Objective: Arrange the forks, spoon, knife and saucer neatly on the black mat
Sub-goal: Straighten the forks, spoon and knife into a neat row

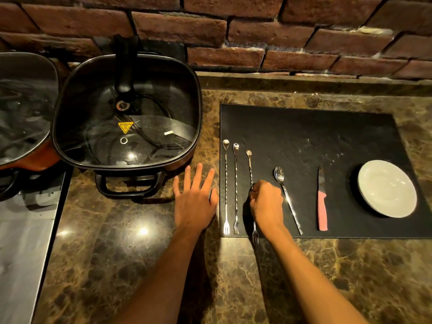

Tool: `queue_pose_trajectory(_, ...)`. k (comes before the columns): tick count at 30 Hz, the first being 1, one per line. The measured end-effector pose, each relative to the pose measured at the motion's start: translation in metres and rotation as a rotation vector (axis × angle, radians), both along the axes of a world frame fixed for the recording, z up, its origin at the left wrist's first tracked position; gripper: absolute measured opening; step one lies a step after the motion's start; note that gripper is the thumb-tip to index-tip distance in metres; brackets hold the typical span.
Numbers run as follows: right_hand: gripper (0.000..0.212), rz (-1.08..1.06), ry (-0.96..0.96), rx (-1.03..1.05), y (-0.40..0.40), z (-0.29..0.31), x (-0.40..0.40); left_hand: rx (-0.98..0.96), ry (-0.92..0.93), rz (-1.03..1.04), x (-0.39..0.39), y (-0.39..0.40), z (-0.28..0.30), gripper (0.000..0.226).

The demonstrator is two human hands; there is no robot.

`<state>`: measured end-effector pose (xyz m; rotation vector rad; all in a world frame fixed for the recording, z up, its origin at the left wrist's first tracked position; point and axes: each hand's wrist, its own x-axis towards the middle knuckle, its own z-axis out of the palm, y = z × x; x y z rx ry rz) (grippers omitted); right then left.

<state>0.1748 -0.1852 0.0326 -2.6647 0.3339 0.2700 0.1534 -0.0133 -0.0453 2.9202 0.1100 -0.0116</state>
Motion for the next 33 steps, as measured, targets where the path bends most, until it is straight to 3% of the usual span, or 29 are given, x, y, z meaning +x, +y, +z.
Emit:
queue_pose_trajectory(10, 0.016, 0.022, 0.016, 0.024, 0.006, -0.003, 0.022, 0.000, 0.012, 0.007, 0.000, -0.001, 0.005, 0.059)
queue_pose_trajectory(17, 0.016, -0.061, 0.049, 0.202, -0.001, -0.006, 0.022, -0.005, 0.012, 0.007, 0.000, -0.001, 0.005, 0.059)
queue_pose_trajectory(25, 0.017, 0.042, 0.001, 0.042, -0.001, -0.005, 0.021, -0.007, 0.008, 0.009, -0.001, -0.001, 0.003, 0.058)
queue_pose_trajectory(33, 0.018, 0.091, 0.007, 0.080, -0.003, -0.003, 0.025, 0.002, -0.010, 0.008, 0.000, -0.001, -0.001, 0.058)
